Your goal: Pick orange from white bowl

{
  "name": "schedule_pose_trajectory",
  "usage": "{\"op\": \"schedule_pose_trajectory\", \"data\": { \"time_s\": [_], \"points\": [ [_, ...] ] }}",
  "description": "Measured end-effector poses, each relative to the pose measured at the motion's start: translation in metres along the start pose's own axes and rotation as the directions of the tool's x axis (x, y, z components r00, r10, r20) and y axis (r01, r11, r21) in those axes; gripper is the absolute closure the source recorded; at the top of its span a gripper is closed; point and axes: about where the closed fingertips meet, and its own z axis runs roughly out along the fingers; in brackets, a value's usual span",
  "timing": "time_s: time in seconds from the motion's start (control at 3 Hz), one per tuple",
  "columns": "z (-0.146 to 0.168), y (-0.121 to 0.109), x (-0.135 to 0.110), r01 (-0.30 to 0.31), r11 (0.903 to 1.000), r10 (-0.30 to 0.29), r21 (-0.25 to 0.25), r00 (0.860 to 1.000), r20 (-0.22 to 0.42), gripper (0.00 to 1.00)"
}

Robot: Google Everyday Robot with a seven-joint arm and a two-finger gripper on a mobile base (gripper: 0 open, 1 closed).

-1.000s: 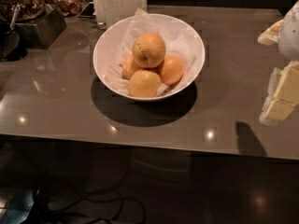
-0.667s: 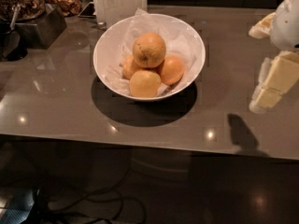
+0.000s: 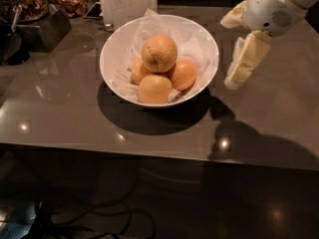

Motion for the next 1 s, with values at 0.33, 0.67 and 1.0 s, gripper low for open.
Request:
{"op": "schedule_pose_trajectory", "data": {
  "time_s": [0.33,0.67,1.0],
  "points": [
    [0.000,-0.005,-0.002,0.001,0.9999,-0.001,0.011,1.000,0.009,0.00],
    [0.002,-0.007,-0.004,0.001,0.9999,-0.001,0.015,1.000,0.019,0.00],
    [0.025,-0.014,-0.020,0.032,0.9989,-0.029,-0.034,0.997,0.070,0.00]
  ]
}}
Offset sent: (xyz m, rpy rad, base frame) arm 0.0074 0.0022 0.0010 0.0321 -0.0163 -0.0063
